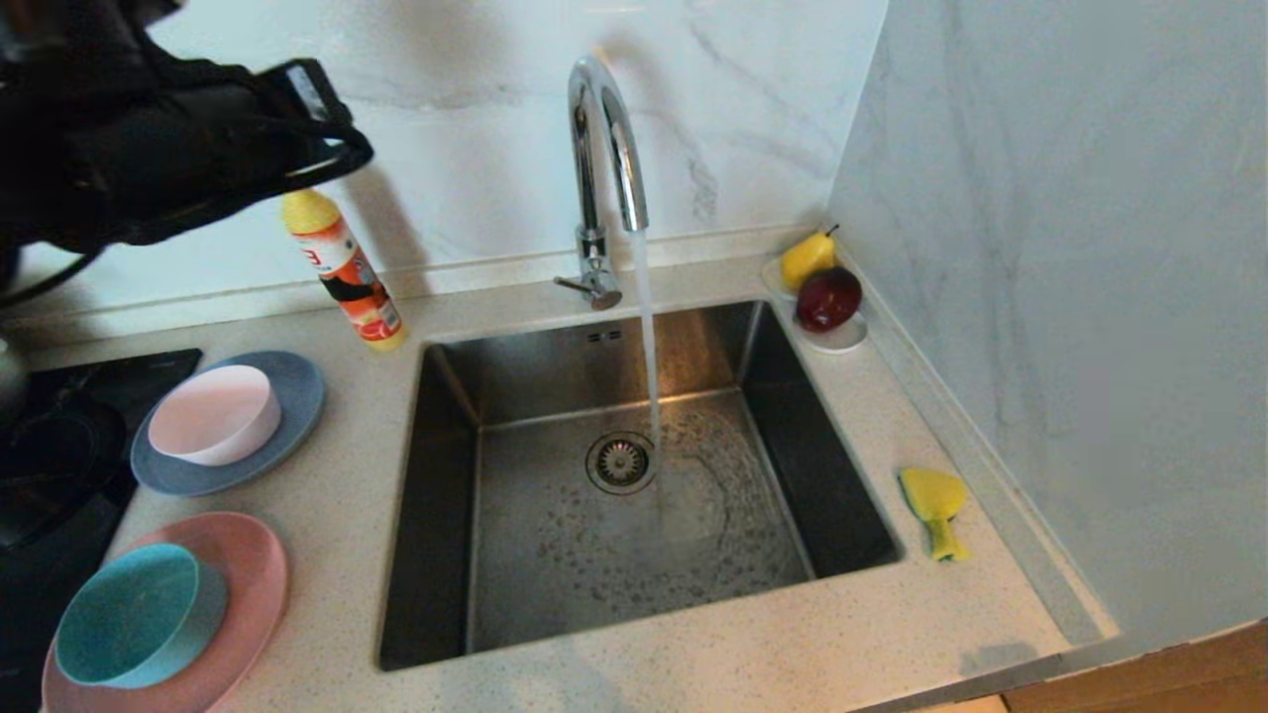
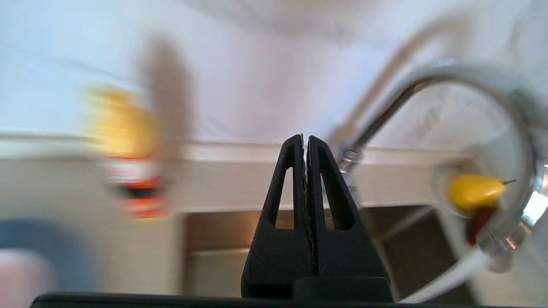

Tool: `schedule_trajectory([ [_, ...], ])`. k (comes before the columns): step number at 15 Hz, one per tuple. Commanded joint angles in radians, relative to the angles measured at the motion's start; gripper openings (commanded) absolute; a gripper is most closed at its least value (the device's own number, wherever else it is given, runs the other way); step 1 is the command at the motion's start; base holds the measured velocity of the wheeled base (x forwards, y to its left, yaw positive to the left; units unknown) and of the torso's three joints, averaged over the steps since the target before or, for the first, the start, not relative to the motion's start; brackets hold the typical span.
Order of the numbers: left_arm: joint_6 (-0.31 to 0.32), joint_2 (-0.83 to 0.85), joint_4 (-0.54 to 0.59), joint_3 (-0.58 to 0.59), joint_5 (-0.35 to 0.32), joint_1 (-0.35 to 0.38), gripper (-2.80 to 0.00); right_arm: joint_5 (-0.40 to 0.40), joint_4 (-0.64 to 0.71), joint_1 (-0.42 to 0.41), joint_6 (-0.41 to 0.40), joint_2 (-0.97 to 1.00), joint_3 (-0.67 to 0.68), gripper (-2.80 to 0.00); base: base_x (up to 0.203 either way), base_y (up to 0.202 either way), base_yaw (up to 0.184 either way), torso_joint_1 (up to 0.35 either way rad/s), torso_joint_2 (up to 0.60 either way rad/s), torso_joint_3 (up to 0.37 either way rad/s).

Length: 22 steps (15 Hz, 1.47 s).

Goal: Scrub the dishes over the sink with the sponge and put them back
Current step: Pick up a bowl and the sponge

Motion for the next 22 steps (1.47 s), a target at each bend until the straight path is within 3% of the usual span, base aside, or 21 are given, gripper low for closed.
schedule_trajectory([
  [1, 0.065, -0.309, 0.027, 0.136, 0.065, 0.001, -2.80, 0.000, 0.000, 0.000, 0.000, 0.000, 0.000, -2.80, 0.000, 0.000, 0.000, 0.000, 0.00, 0.000],
  [6, 0.170, -0.811, 0.087, 0.509, 0.214, 0.042, -2.80, 0.000, 0.000, 0.000, 0.000, 0.000, 0.000, -2.80, 0.000, 0.000, 0.000, 0.000, 0.00, 0.000],
  [8, 0.203, -1.014, 0.105, 0.687, 0.236, 0.093, -2.80, 0.000, 0.000, 0.000, 0.000, 0.000, 0.000, -2.80, 0.000, 0.000, 0.000, 0.000, 0.00, 0.000],
  [13, 0.251, -1.380, 0.222, 0.986, 0.231, 0.203, -2.80, 0.000, 0.000, 0.000, 0.000, -0.001, 0.000, -2.80, 0.000, 0.000, 0.000, 0.000, 0.00, 0.000],
  [17, 0.266, -1.569, 0.261, 1.260, 0.117, 0.233, -2.80, 0.000, 0.000, 0.000, 0.000, 0.000, 0.000, -2.80, 0.000, 0.000, 0.000, 0.000, 0.00, 0.000],
  [20, 0.283, -1.577, 0.256, 1.409, -0.153, 0.237, -2.80, 0.000, 0.000, 0.000, 0.000, 0.000, 0.000, -2.80, 0.000, 0.000, 0.000, 0.000, 0.00, 0.000],
  [21, 0.288, -1.577, 0.262, 1.441, -0.211, 0.238, -2.80, 0.000, 0.000, 0.000, 0.000, 0.000, 0.000, -2.80, 0.000, 0.000, 0.000, 0.000, 0.00, 0.000],
  [22, 0.275, -1.578, 0.253, 1.445, -0.227, 0.238, -2.80, 0.000, 0.000, 0.000, -0.001, 0.000, 0.000, -2.80, 0.000, 0.000, 0.000, 0.000, 0.00, 0.000],
])
